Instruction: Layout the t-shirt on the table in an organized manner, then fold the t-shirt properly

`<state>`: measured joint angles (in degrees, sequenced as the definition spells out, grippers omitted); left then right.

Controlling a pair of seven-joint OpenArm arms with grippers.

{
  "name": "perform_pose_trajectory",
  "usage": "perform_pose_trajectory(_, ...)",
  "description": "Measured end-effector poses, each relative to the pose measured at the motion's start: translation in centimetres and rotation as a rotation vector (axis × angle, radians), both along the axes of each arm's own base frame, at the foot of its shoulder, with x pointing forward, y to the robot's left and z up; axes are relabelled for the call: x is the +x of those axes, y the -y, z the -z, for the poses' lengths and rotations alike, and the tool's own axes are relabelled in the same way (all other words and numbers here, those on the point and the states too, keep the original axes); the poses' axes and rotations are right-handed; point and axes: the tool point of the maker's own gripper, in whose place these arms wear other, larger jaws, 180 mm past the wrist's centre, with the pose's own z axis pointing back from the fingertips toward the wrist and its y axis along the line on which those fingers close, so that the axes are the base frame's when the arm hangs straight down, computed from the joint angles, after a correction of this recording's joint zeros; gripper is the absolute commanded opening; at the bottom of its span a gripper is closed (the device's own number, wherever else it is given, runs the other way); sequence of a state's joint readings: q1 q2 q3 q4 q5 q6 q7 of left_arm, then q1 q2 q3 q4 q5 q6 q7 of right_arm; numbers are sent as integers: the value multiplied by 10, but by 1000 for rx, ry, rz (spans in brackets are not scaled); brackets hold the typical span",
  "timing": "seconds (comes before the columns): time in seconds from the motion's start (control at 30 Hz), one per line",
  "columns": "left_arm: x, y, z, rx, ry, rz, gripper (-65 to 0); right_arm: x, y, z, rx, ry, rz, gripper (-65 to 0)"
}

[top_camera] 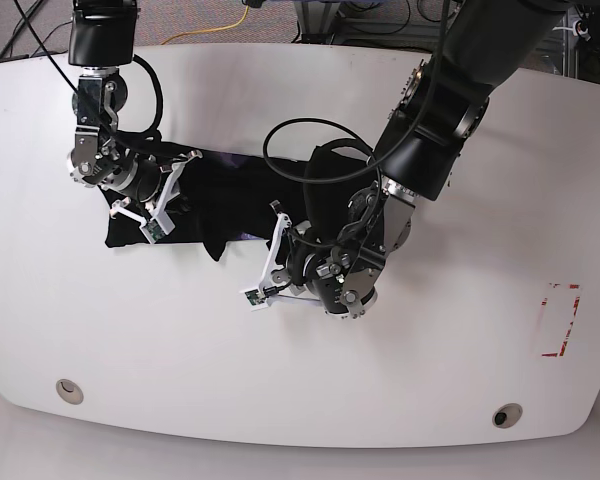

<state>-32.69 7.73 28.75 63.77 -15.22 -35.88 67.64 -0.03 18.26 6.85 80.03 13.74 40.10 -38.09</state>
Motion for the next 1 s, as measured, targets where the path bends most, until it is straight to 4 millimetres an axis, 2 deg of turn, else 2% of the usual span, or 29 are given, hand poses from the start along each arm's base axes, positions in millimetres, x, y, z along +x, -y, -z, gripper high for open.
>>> perform_pose_trajectory(0.2, -2, -5, 3, 24, -12, 2, -560, 0, 0, 0, 0, 0, 0, -607)
perform_pose_trajectory(0.3, -5, -8, 5, 45, -24, 3, -528, 0, 0, 0, 0, 0, 0, -607)
perform_pose_trajectory(0.47, -7, -14, 4, 66, -37, -3, -414, 0, 0, 0, 0, 0, 0, -607)
perform_pose_trajectory(0.5, -8, -13, 3, 56, -41, -5, -372, 0, 0, 0, 0, 0, 0, -607)
perform_pose_trajectory(0.6, -7, -10, -10, -21, -37, -30, -292, 0, 0, 0, 0, 0, 0, -607)
perform_pose_trajectory(0.67, -4, -15, -19, -53, -31, -53, -262, 0, 0, 0, -1, 0, 0, -607)
perform_pose_trajectory(0.8, 1, -33, -23, -33, -21, -82, -258, 0, 0, 0, -1, 0, 0, -607)
perform_pose_trajectory(1.0, -8, -33, -15, -42, -48, -84, -257, 0, 0, 0, -1, 0, 0, -607)
